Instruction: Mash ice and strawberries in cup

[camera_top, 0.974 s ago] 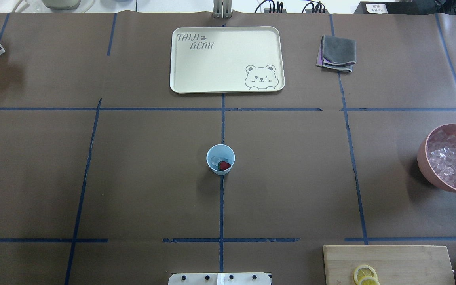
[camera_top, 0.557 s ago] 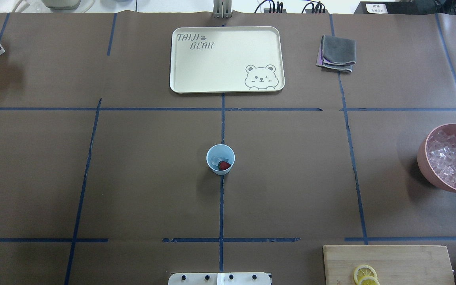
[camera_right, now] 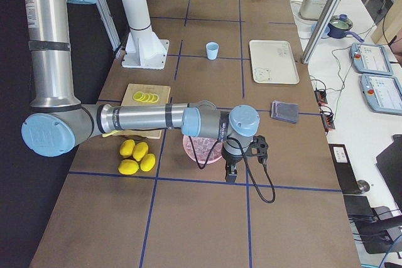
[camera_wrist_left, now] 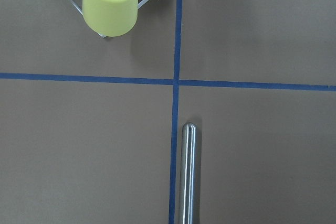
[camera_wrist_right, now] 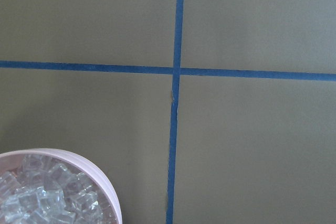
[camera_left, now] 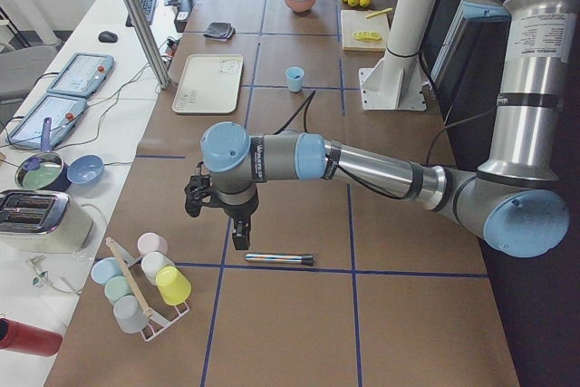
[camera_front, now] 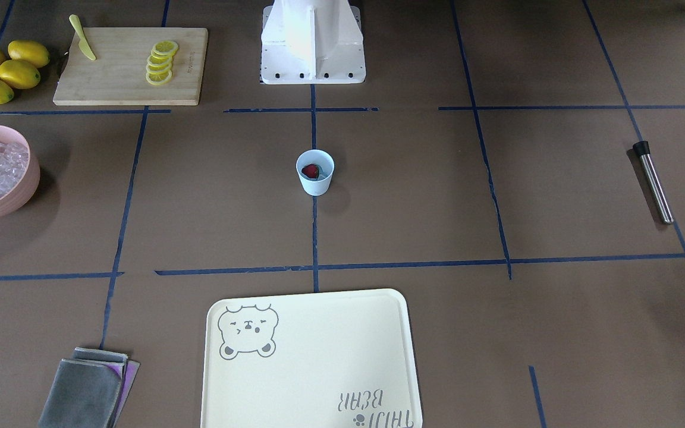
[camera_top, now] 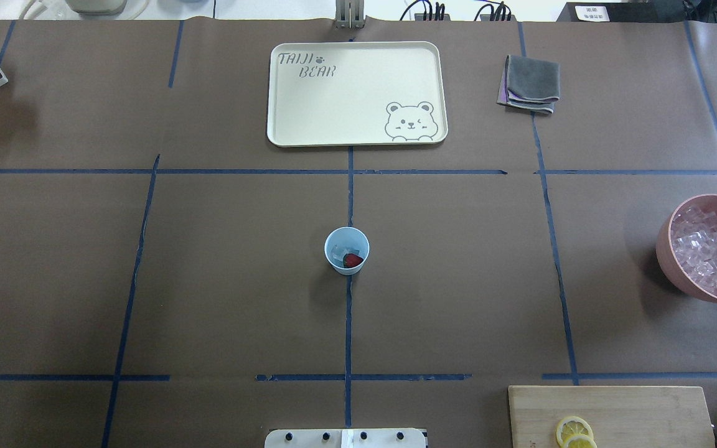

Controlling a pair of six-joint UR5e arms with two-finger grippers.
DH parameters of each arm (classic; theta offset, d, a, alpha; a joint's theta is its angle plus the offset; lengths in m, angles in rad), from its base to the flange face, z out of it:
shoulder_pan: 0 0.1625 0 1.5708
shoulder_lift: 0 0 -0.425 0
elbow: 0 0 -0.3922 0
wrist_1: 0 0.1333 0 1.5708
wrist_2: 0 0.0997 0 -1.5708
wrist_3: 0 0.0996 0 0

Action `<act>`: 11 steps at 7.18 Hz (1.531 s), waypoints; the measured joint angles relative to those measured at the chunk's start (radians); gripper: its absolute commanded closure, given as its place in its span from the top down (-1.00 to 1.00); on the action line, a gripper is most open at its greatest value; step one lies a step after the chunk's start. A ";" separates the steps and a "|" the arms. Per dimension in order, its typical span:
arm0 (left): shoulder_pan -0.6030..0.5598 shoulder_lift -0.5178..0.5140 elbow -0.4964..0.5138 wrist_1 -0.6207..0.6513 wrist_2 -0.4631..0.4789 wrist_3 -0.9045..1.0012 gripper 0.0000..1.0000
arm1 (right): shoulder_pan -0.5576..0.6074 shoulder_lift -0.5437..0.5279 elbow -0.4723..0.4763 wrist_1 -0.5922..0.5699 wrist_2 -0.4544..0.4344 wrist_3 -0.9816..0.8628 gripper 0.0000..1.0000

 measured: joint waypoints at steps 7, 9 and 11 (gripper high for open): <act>0.040 0.061 -0.021 -0.062 -0.006 -0.012 1.00 | -0.005 -0.006 -0.044 0.002 0.018 0.014 0.99; 0.041 0.071 -0.032 -0.057 -0.004 -0.012 1.00 | -0.009 -0.004 -0.043 0.009 0.018 0.013 0.99; 0.041 0.081 -0.045 -0.056 -0.006 -0.011 1.00 | -0.010 -0.007 -0.046 0.052 0.020 0.014 0.99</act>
